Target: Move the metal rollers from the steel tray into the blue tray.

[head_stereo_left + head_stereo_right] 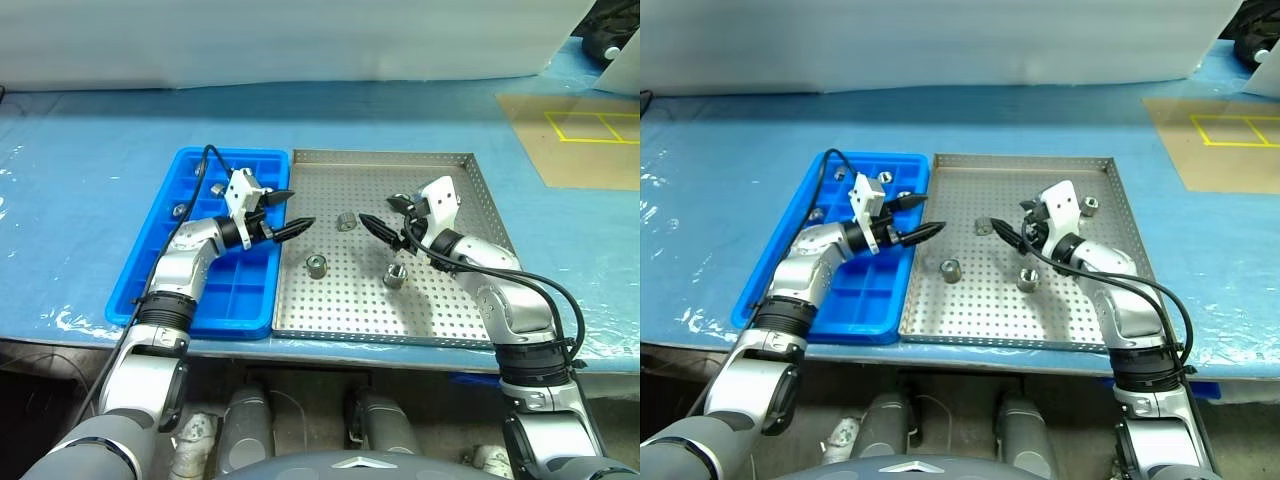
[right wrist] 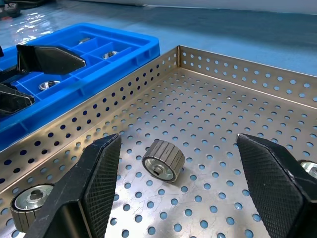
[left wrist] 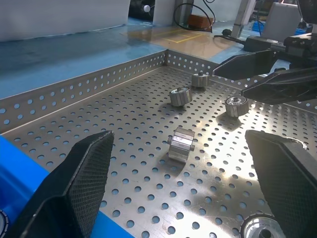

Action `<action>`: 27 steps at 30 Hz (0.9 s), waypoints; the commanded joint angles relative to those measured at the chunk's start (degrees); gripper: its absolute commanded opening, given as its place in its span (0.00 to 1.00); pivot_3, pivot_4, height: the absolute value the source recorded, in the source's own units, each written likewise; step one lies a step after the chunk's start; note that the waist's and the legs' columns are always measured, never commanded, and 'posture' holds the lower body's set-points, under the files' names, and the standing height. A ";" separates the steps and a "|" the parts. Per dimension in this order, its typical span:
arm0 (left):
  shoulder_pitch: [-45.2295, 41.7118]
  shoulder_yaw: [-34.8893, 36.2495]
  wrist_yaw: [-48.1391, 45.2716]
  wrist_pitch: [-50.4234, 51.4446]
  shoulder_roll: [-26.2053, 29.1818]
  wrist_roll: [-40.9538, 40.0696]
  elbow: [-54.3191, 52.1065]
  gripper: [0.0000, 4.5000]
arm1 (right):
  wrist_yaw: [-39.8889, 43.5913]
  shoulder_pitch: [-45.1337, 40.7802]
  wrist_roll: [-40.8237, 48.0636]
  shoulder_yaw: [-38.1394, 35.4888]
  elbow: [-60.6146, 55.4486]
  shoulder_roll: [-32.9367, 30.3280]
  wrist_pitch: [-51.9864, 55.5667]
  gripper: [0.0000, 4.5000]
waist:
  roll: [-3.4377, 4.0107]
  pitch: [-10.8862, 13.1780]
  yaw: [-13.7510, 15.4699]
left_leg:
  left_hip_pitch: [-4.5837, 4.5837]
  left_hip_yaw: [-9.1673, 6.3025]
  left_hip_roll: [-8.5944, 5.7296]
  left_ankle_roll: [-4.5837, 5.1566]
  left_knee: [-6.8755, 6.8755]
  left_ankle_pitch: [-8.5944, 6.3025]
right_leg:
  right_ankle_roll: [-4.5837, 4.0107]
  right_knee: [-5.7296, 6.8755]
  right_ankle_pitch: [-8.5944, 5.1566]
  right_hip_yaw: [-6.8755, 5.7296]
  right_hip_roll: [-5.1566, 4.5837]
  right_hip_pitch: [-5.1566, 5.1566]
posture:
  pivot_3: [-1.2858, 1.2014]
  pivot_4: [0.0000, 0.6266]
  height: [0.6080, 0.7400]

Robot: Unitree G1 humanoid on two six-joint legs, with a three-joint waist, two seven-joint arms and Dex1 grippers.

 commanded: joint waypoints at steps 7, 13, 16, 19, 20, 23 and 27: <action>-0.43 0.80 0.07 -1.07 0.40 -0.23 -1.53 1.00 | -0.22 -0.61 -0.20 -0.11 -1.45 0.10 -1.26 0.85 | 0.00 0.00 -0.01 | 0.00 0.00 0.00 0.00 0.00 0.00 | 0.00 0.00 0.00 0.00 0.00 0.00 | 0.44 0.24 1.00; -0.30 0.76 -0.03 -0.98 0.43 -0.24 -1.58 1.00 | -0.31 -0.20 -0.11 -0.17 -1.80 0.12 -1.09 0.85 | 0.00 0.00 -0.01 | 0.00 0.00 0.00 0.00 0.00 0.00 | 0.00 0.00 0.00 0.00 0.00 0.00 | 0.44 0.24 1.00; -0.63 0.76 0.21 -1.43 0.10 -0.09 -0.92 1.00 | -0.50 -0.27 -0.19 -0.15 -1.76 0.19 -1.05 0.85 | 0.00 0.00 -0.02 | 0.00 0.00 0.00 0.00 0.00 0.00 | 0.00 0.00 0.00 0.00 0.00 0.00 | 0.44 0.24 1.00; -2.55 0.75 1.48 -1.46 -0.53 0.47 1.00 1.00 | -0.81 -0.35 -0.41 -0.11 -1.76 0.24 -1.11 0.85 | 0.00 0.00 -0.04 | 0.00 0.00 0.00 0.00 0.00 0.00 | 0.00 0.00 0.00 0.00 0.00 0.00 | 0.44 0.24 1.00; -4.72 0.59 2.32 -2.11 -1.04 1.14 2.97 1.00 | -0.95 -0.36 -0.45 -0.25 -1.84 0.21 -1.12 0.85 | 0.00 0.00 -0.05 | 0.00 0.00 0.00 0.00 0.00 0.00 | 0.00 0.00 0.00 0.00 0.00 0.00 | 0.44 0.24 1.00; -13.35 -0.04 3.34 -4.66 -3.10 3.15 11.56 1.00 | -1.55 -0.30 -0.45 -1.09 -2.32 0.11 -1.14 0.85 | -0.01 0.00 0.24 | -0.03 -0.02 -0.01 -0.01 0.04 0.01 | 0.00 0.02 0.00 -0.02 0.00 0.00 | 0.42 0.24 1.00; -23.34 -1.58 1.40 -8.62 -5.67 6.80 25.27 1.00 | -1.37 0.36 0.78 -1.78 -5.13 -0.56 0.04 0.85 | -0.03 0.01 0.24 | -0.10 -0.03 -0.05 0.00 0.13 0.01 | 0.14 -0.04 0.09 0.08 -0.09 0.04 | 0.40 0.24 1.00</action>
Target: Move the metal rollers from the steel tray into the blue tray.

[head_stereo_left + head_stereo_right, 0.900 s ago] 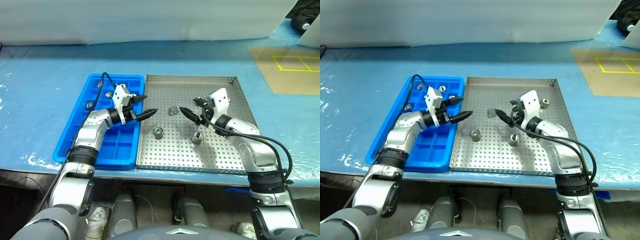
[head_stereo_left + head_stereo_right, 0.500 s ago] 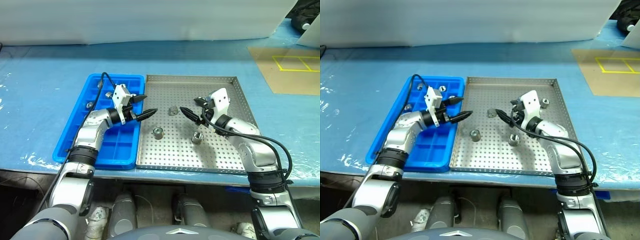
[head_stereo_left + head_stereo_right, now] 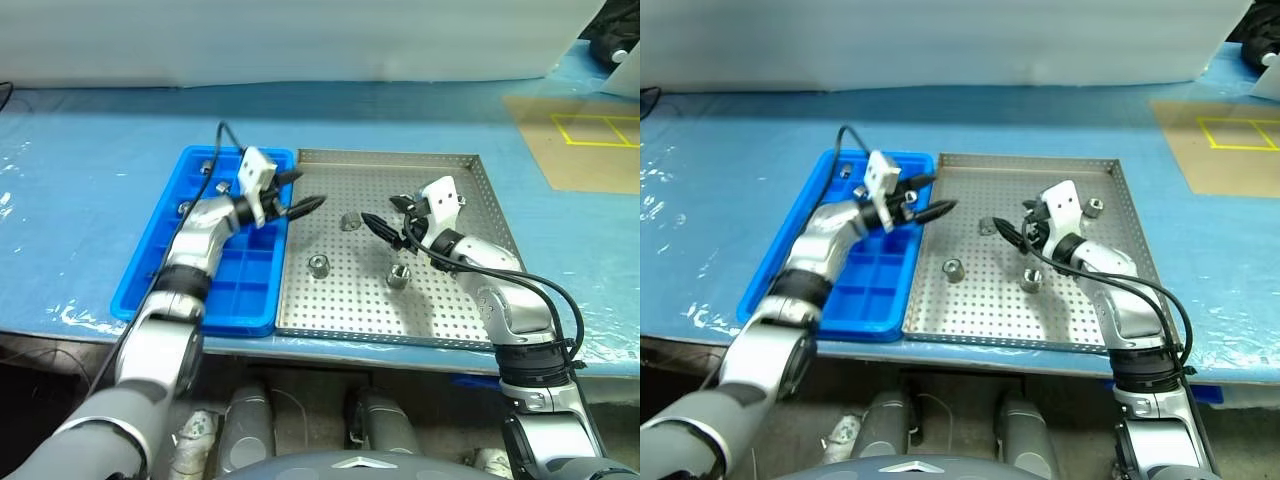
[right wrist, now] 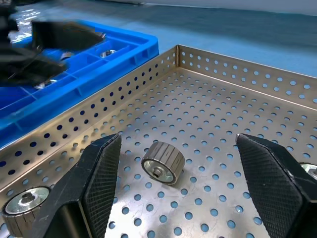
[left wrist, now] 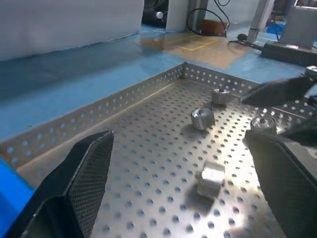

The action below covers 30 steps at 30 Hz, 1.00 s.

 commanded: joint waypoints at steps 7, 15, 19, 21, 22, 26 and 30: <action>-13.15 -6.87 -5.65 -12.05 -3.13 12.64 21.58 1.00 | -2.79 4.45 1.68 -4.66 -10.27 -2.31 1.81 0.85 | 0.01 -0.01 -1.87 | 0.08 0.04 -0.09 0.14 -0.07 -0.01 | 0.31 -0.08 0.19 0.03 0.12 0.04 | 0.35 0.24 1.00; -16.13 -7.87 1.14 -10.49 -5.18 19.95 28.15 1.00 | -8.07 10.56 1.07 -5.14 -16.50 -0.25 3.22 0.85 | 0.01 -0.01 -2.74 | 0.08 0.05 -0.08 0.25 0.02 -0.15 | 0.08 -0.15 0.05 0.03 0.06 0.06 | 0.31 0.24 1.00; -15.84 -7.43 4.83 -8.73 -7.05 21.88 29.03 1.00 | -9.82 12.07 0.98 -6.06 -18.04 -0.30 3.55 0.85 | 0.00 -0.01 -3.19 | 0.08 0.06 -0.04 0.32 0.19 -0.19 | 0.12 -0.16 0.07 0.06 0.00 0.18 | 0.30 0.24 1.00; -15.34 -7.28 6.11 -8.13 -7.79 22.67 29.28 1.00 | -10.48 12.77 0.91 -6.27 -18.59 -0.37 3.64 0.85 | 0.00 -0.01 -3.60 | 0.06 0.06 -0.04 0.35 0.22 -0.21 | 0.14 -0.18 0.08 0.09 -0.01 0.18 | 0.30 0.24 1.00; -15.08 -7.15 7.23 -7.68 -8.20 22.98 29.39 1.00 | -10.79 13.09 0.87 -6.37 -18.83 -0.39 3.71 0.85 | 0.00 -0.01 -3.75 | 0.06 0.06 -0.05 0.36 0.22 -0.21 | 0.14 -0.20 0.09 0.09 0.00 0.18 | 0.29 0.24 1.00; -14.07 -7.36 12.00 -5.21 -9.33 24.81 29.84 1.00 | -11.80 14.21 0.83 -6.37 -19.84 -0.49 4.06 0.85 | 0.00 -0.01 -4.15 | 0.07 0.06 -0.08 0.38 0.18 -0.21 | 0.14 -0.25 0.08 0.08 0.07 0.17 | 0.29 0.24 1.00; -13.19 -7.49 15.01 -3.20 -9.67 26.51 30.03 1.00 | -12.46 14.56 0.75 -6.35 -20.25 -0.64 4.27 0.85 | 0.00 -0.01 -4.94 | 0.05 0.05 -0.09 0.41 0.18 -0.22 | 0.14 -0.30 0.09 0.07 0.07 0.17 | 0.29 0.24 1.00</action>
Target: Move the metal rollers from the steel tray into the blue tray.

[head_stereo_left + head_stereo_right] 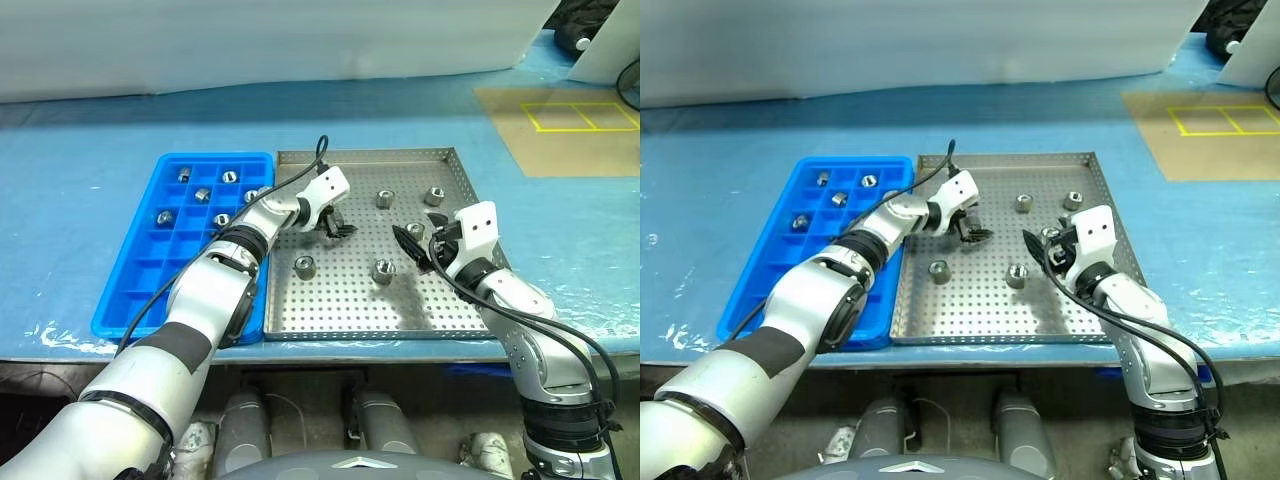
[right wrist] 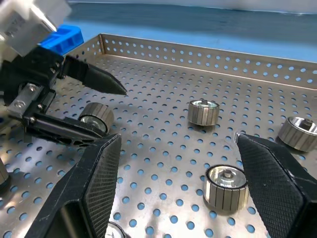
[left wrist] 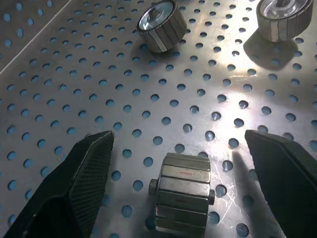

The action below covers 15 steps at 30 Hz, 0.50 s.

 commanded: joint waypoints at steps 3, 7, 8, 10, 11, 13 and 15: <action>0.46 -0.59 2.50 1.67 0.06 2.65 -0.33 1.00 | -1.02 -0.06 -0.05 -1.50 -2.85 -0.50 -0.14 0.85 | 0.00 0.00 -0.40 | 0.00 0.00 -0.01 0.03 0.02 -0.02 | 0.00 -0.03 0.00 0.00 -0.02 0.04 | 0.29 0.24 1.00; 0.87 -0.28 3.30 2.03 0.09 3.05 -0.37 1.00 | -1.46 -0.15 -0.34 -1.36 -2.53 -0.60 -0.34 0.85 | 0.00 0.00 -0.52 | 0.06 0.00 -0.01 0.03 0.06 -0.03 | 0.01 -0.06 0.01 0.00 -0.02 0.13 | 0.29 0.24 1.00; 0.93 -0.07 3.03 1.88 0.06 2.87 -0.40 1.00 | -1.56 -0.14 -0.30 -1.37 -2.56 -0.57 -0.32 0.85 | 0.00 0.00 -0.53 | 0.06 0.00 -0.01 0.03 0.07 -0.03 | 0.02 -0.06 0.01 0.00 -0.02 0.13 | 0.29 0.24 1.00; 1.01 0.30 1.92 1.46 0.12 2.50 -0.47 1.00 | -1.73 -0.30 -0.38 -1.26 -2.45 -0.55 -0.32 0.85 | 0.00 0.00 -0.54 | 0.06 0.00 0.00 0.03 0.08 -0.03 | 0.02 -0.06 0.02 0.00 -0.02 0.14 | 0.29 0.24 1.00; 1.04 0.43 1.48 1.34 0.18 2.40 -0.48 0.91 | -1.80 -0.39 -0.39 -1.23 -2.38 -0.53 -0.32 0.86 | 0.00 0.00 -0.54 | 0.05 0.00 0.00 0.03 0.08 -0.03 | 0.02 -0.06 0.02 0.00 -0.02 0.14 | 0.29 0.24 1.00; 1.11 0.29 1.55 1.23 0.31 2.68 -0.50 0.79 | -1.90 -0.48 -0.31 -1.23 -2.32 -0.56 -0.32 0.86 | 0.00 0.00 -0.56 | 0.05 0.00 0.00 0.03 0.07 -0.04 | 0.02 -0.08 0.02 0.00 -0.02 0.13 | 0.29 0.24 1.00; 1.20 -0.06 2.64 1.53 0.54 3.25 -0.42 0.64 | -1.99 -0.60 -0.25 -1.24 -2.22 -0.55 -0.35 0.86 | 0.00 0.00 -0.56 | 0.05 0.00 0.00 0.04 0.05 -0.04 | 0.02 -0.11 0.02 0.00 -0.01 0.13 | 0.29 0.24 1.00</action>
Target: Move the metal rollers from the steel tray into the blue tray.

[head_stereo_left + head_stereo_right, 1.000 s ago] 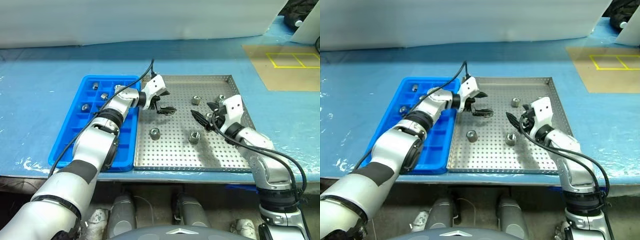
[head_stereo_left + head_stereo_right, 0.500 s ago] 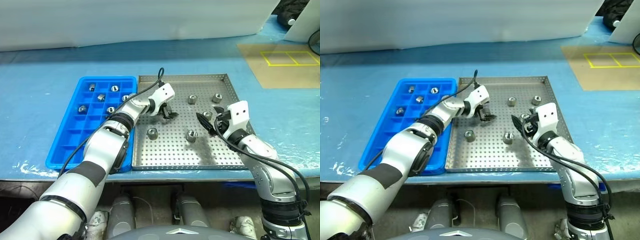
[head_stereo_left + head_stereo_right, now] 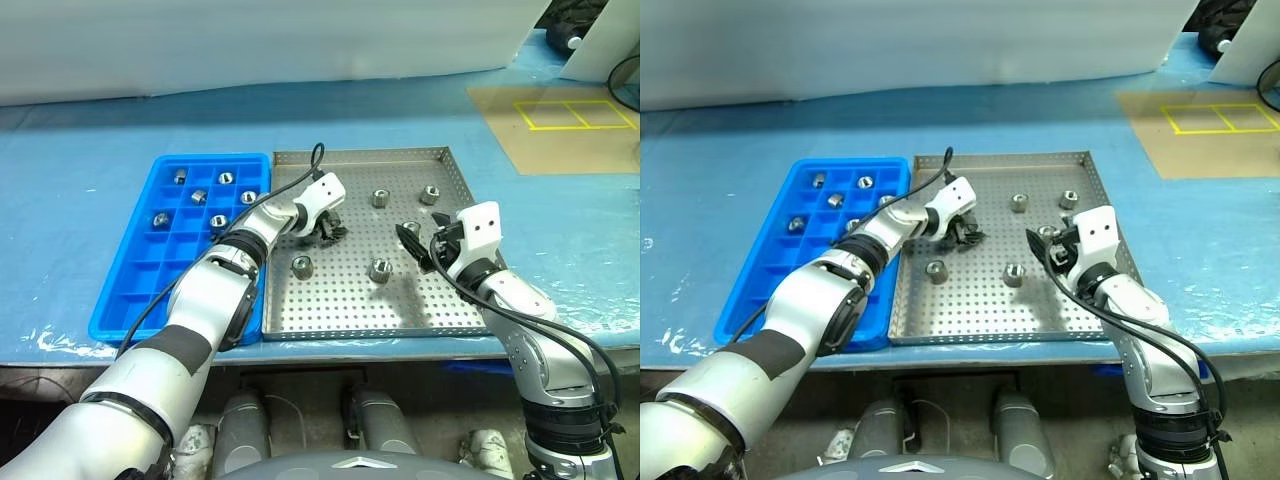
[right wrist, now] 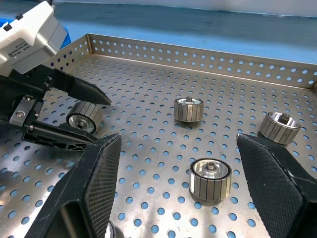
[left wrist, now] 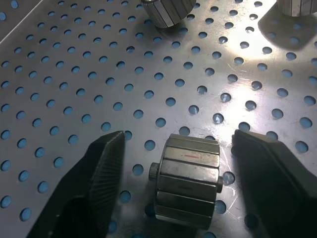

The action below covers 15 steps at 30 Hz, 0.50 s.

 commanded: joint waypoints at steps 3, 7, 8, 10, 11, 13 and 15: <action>0.91 -0.22 -0.69 -0.66 1.03 1.40 -0.26 0.52 | -0.25 -0.73 -0.19 -1.09 -1.73 -0.31 -0.56 0.86 | 0.00 0.00 -0.02 | -0.01 0.00 0.00 0.02 -0.02 -0.01 | 0.00 -0.04 0.00 0.00 0.00 0.00 | 0.29 0.24 1.00; 0.76 0.07 -0.20 -0.27 1.36 1.49 -0.26 0.34 | -0.25 -1.17 -0.34 -0.84 -1.11 -0.17 -0.74 0.86 | 0.00 0.00 -0.01 | -0.01 0.00 0.00 0.02 -0.04 -0.01 | 0.00 -0.07 0.00 0.00 0.00 0.00 | 0.30 0.24 1.00; 0.74 0.44 -1.33 -0.38 1.50 1.08 -0.29 0.34 | -0.25 -1.48 -0.38 -0.73 -0.88 -0.12 -0.77 0.86 | 0.00 0.00 -0.01 | 0.00 0.00 0.01 0.02 -0.04 -0.01 | 0.00 -0.07 0.00 0.00 0.00 0.00 | 0.30 0.24 1.00; 0.72 1.08 -3.74 -0.89 1.68 0.34 -0.41 0.34 | -0.19 -1.88 -0.44 -0.60 -0.57 -0.07 -0.87 0.86 | 0.00 0.00 -0.03 | -0.01 0.00 0.01 0.02 -0.05 -0.01 | 0.00 -0.08 0.00 0.00 0.00 0.00 | 0.30 0.24 1.00; 0.71 1.27 -4.70 -1.42 1.79 0.16 -0.49 0.30 | -0.13 -2.05 -0.46 -0.55 -0.43 -0.04 -0.92 0.86 | 0.00 0.00 -0.04 | -0.01 0.00 0.01 0.02 -0.06 -0.01 | 0.00 -0.08 0.00 0.00 0.00 -0.01 | 0.30 0.24 1.00; 0.27 1.85 -4.47 -2.14 2.25 -0.06 -0.70 0.30 | 0.46 -2.61 -0.07 -0.44 -0.31 -0.16 -0.80 0.86 | 0.00 0.00 -0.03 | -0.01 -0.01 0.01 0.02 -0.13 -0.01 | 0.00 -0.15 0.00 -0.01 0.00 -0.01 | 0.30 0.24 1.00; -0.15 2.77 -5.42 -2.58 2.55 -0.76 -0.90 0.30 | 1.17 -2.94 0.39 -0.34 -0.43 -0.43 -0.53 0.86 | 0.00 0.00 -0.02 | -0.03 -0.01 0.01 0.03 -0.17 -0.01 | 0.00 -0.21 0.00 -0.01 0.00 -0.01 | 0.31 0.24 1.00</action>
